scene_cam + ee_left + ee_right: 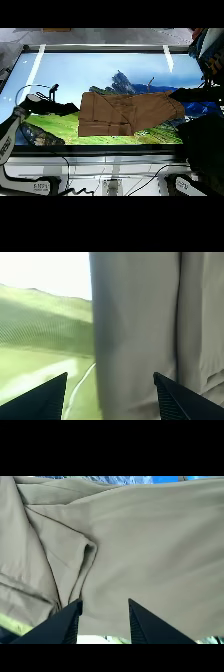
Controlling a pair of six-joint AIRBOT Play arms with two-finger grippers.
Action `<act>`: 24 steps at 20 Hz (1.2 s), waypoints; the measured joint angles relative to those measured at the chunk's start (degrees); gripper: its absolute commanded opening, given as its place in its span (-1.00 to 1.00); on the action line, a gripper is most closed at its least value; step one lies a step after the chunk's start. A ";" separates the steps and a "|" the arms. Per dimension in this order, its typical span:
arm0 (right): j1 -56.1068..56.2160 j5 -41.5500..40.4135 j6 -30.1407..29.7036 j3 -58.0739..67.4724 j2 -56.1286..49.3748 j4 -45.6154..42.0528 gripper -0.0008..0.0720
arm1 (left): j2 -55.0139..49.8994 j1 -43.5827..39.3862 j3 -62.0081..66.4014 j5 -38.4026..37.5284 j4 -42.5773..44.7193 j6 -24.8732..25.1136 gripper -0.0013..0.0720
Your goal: Fold the clothes and pants, and hang the long-sleeved shirts on hangers.
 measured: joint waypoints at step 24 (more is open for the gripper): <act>21.44 -21.05 7.56 -1.53 -11.23 -0.92 -0.88 | 19.71 -11.91 19.89 -8.55 14.67 -15.23 -0.92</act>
